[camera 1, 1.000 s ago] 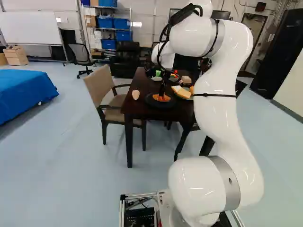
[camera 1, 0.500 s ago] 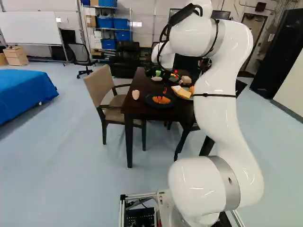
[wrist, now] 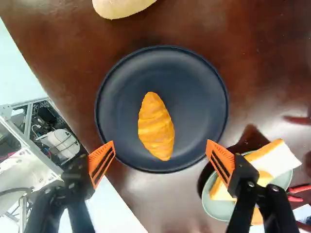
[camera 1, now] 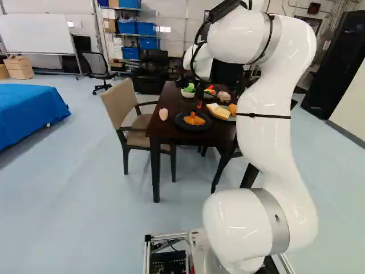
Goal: Move the croissant to the empty plate
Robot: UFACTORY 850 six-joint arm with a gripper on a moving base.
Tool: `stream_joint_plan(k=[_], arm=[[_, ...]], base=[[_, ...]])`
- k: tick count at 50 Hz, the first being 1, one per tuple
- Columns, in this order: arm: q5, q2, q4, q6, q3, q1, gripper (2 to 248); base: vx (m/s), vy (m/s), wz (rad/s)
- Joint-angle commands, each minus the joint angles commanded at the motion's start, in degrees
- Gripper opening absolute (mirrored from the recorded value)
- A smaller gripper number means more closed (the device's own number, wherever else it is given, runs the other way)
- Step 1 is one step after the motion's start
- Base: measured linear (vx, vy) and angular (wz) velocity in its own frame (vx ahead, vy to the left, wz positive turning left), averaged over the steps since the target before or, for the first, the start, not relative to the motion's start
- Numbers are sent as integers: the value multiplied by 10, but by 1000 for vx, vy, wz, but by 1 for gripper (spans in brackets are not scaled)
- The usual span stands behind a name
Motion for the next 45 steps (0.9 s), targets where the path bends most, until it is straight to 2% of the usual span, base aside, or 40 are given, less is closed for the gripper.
stream_joint_plan(k=[45], arm=[[-80, 75, 0, 0, 16, 0, 247]], base=[[0, 0, 0]])
